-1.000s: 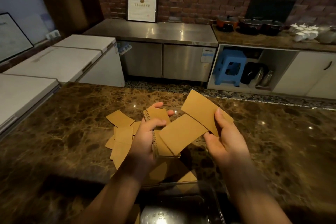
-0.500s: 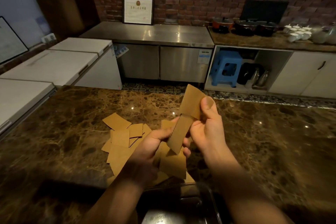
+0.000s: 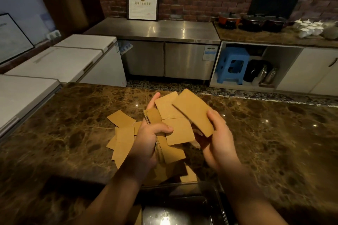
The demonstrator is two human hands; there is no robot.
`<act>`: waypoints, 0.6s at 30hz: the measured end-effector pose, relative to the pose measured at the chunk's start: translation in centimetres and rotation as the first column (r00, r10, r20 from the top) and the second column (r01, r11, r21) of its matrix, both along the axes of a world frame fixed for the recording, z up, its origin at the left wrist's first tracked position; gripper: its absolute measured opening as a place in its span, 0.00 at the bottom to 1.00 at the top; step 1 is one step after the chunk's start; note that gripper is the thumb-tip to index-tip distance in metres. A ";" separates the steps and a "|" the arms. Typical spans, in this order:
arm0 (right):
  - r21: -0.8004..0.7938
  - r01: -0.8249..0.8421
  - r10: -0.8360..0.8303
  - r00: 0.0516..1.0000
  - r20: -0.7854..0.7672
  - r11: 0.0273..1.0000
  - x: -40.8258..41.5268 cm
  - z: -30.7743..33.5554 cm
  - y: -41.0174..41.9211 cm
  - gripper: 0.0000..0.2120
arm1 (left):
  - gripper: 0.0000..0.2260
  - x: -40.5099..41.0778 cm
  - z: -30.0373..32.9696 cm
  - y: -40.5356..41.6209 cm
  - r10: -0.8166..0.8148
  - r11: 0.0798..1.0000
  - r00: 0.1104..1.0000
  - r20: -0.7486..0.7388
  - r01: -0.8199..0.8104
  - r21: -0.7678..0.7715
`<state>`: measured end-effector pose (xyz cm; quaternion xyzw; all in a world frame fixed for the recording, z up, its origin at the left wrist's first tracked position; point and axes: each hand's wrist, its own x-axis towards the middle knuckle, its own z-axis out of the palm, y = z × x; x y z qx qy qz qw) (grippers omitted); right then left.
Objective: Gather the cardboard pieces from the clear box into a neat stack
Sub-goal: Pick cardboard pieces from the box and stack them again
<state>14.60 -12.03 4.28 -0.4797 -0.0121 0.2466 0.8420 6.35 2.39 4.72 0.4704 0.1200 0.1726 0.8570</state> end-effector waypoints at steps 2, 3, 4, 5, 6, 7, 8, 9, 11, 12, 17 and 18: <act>-0.126 -0.006 0.021 0.993 0.120 0.992 -0.8 0.1 0.4 0.08 | 0.40 0.5 0.0 -0.3 -0.007 1.000 1.000 0.030 0.007 -0.010; -0.164 0.003 0.026 0.984 0.174 0.987 -1.1 0.0 0.5 0.07 | 0.39 0.6 0.0 -0.4 -0.006 1.000 0.999 0.033 0.006 -0.017; -0.187 0.016 0.027 0.974 0.224 0.982 -1.2 -0.1 0.6 0.07 | 0.38 0.6 0.0 -0.4 0.003 1.000 1.000 0.028 -0.003 -0.012; -0.204 0.026 0.031 0.962 0.271 0.979 -1.2 -0.3 0.5 0.07 | 0.38 0.5 -0.1 -0.4 0.011 1.000 1.000 0.023 -0.011 -0.006; -0.231 0.031 0.043 0.949 0.311 0.972 -1.1 -0.3 0.3 0.06 | 0.37 0.4 -0.3 -0.4 0.016 1.000 0.999 0.028 -0.016 -0.010; -0.268 0.034 0.066 0.933 0.353 0.963 -0.8 -0.3 0.0 0.04 | 0.37 0.2 -0.4 -0.4 0.024 0.999 0.999 0.028 -0.024 -0.026; -0.300 0.027 0.099 0.913 0.395 0.954 -0.3 -0.3 -0.4 0.03 | 0.36 0.1 -0.3 -0.3 0.037 0.998 0.999 0.020 -0.036 -0.059; -0.316 0.005 0.144 0.884 0.445 0.949 0.1 -0.2 -0.9 0.06 | 0.35 0.1 -0.3 -0.1 0.046 0.992 0.999 0.020 -0.043 -0.120; -0.323 -0.070 0.252 0.786 0.565 0.944 0.9 0.2 -1.9 0.16 | 0.27 0.4 -0.5 0.5 0.067 0.959 0.998 0.006 -0.063 -0.275; -0.349 -0.073 0.294 0.713 0.637 0.934 1.2 0.4 -2.3 0.20 | 0.19 0.4 -0.4 0.8 0.069 0.946 0.997 -0.035 -0.077 -0.314; -0.380 0.058 0.291 0.542 0.788 0.923 1.7 0.1 -2.7 0.24 | 0.18 0.6 -0.3 0.9 -0.128 0.952 0.975 -0.183 0.069 -0.298; -0.359 0.058 0.268 0.554 0.788 0.932 1.6 -0.1 -2.6 0.25 | 0.19 0.6 -0.2 0.7 -0.161 0.958 0.964 -0.210 0.102 -0.266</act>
